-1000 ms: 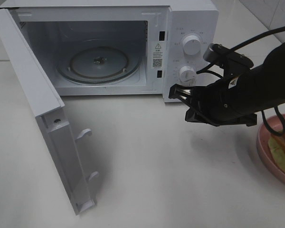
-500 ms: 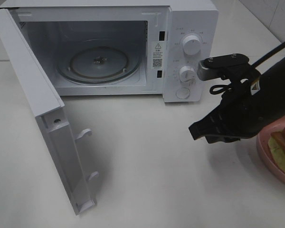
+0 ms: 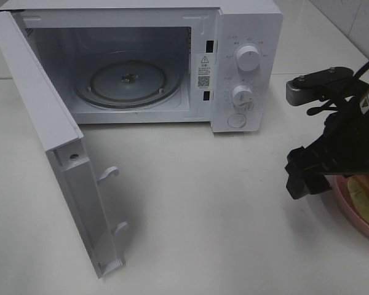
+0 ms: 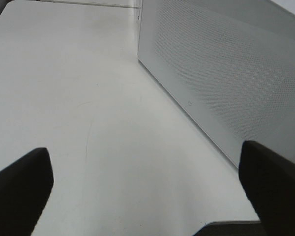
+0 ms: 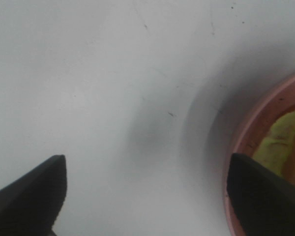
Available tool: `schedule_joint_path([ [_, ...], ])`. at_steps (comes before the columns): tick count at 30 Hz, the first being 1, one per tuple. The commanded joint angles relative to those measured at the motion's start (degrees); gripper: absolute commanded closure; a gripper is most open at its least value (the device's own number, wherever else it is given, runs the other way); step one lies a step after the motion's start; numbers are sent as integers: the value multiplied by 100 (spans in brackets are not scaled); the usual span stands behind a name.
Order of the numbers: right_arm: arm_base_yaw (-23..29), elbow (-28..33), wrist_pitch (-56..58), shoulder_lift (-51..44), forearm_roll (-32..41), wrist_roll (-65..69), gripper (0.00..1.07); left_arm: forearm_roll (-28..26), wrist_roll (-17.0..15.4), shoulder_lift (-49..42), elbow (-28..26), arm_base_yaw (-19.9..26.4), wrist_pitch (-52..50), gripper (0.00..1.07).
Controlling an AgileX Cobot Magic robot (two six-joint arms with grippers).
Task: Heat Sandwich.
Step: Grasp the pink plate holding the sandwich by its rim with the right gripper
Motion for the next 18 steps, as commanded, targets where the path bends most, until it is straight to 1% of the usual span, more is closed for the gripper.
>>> schedule_joint_path([
  [1, -252, -23, 178, -29, -183, -86, 12, -29, -6, -109, 11, 17, -74, 9],
  [3, -498, -23, 258, -29, -298, -86, 12, -29, -6, -109, 11, 17, -74, 9],
  [4, -498, -23, 258, -29, -298, -86, 12, -29, -6, -109, 11, 17, -74, 9],
  [8, -837, -23, 309, 0, -298, -57, 13, -29, -6, -109, 11, 17, -74, 9],
  [18, -1134, -23, 143, 516, -298, 29, 14, -29, -6, -109, 11, 17, -74, 9],
])
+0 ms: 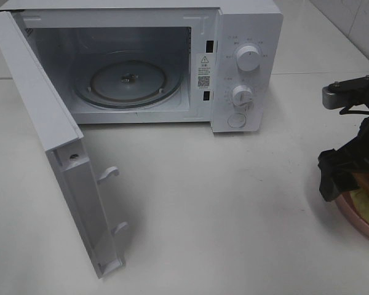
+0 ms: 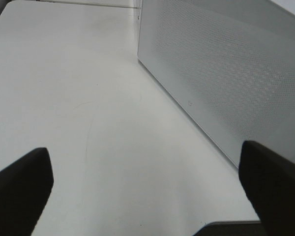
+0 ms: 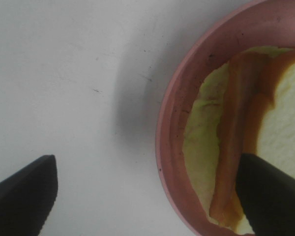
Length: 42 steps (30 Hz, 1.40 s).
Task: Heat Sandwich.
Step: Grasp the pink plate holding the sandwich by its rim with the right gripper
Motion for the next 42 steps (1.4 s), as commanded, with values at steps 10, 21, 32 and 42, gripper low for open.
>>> schedule_joint_path([
  [10, -109, -23, -504, 882, -143, 120, 16, -29, -6, -109, 11, 17, -74, 9],
  [21, -109, -17, -945, 1501, -344, 327, 18, -29, -6, -109, 11, 17, -74, 9],
  [32, -109, -17, -934, 1719, -281, 332, 21, -29, -6, -109, 11, 17, -74, 9],
  [42, -86, -17, -693, 1513, -143, 246, 24, -29, -6, -109, 11, 17, -74, 9],
])
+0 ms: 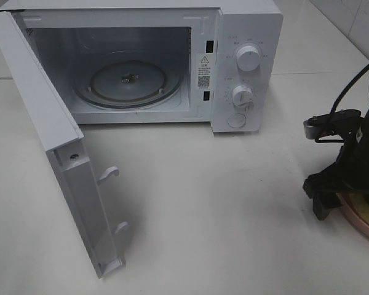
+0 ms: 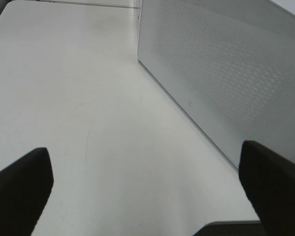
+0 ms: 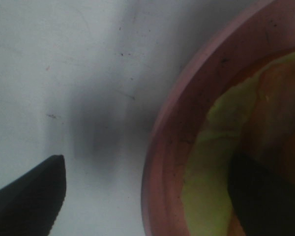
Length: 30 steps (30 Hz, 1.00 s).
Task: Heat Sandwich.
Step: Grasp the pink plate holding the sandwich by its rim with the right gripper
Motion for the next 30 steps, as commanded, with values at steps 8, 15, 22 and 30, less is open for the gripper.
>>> schedule_joint_path([
  [8, -6, 80, -46, 57, 201, -74, 32, -29, -6, -109, 11, 17, -74, 9],
  [15, -6, 80, -92, 57, 178, -34, 50, -29, -6, -109, 11, 17, -74, 9],
  [22, -6, 80, -138, 218, -286, 481, 81, -29, -6, -109, 11, 17, -74, 9],
  [30, -6, 80, -201, 252, -424, 504, 107, -29, -6, -109, 11, 17, -74, 9],
])
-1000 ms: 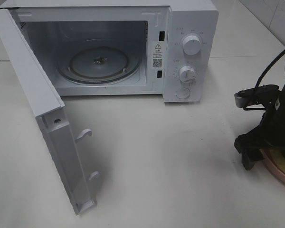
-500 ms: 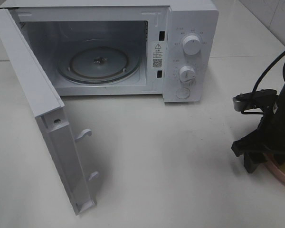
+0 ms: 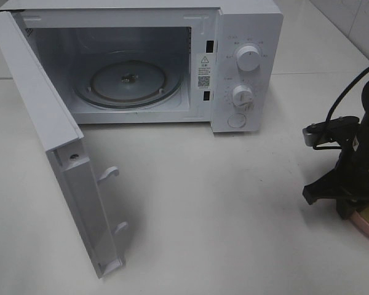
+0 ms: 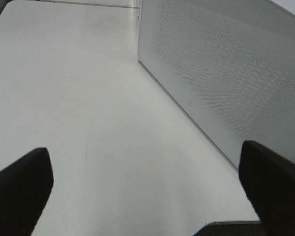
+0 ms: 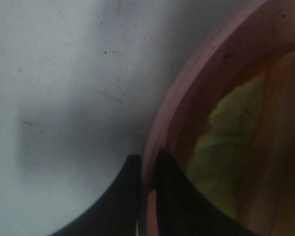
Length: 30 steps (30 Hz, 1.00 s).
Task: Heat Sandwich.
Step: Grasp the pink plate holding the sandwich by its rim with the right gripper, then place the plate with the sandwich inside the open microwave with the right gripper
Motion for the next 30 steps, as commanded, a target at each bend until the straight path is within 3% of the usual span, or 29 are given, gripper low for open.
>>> schedule_joint_path([
  [1, -11, 23, -86, 40, -11, 57, 107, -29, -6, -109, 11, 17, -74, 9],
  [19, -11, 23, -46, 0, -46, 57, 107, -29, -6, -109, 11, 17, -74, 9],
  [30, 189, 23, 441, -504, -510, 344, 107, -29, -6, -109, 11, 17, -74, 9],
])
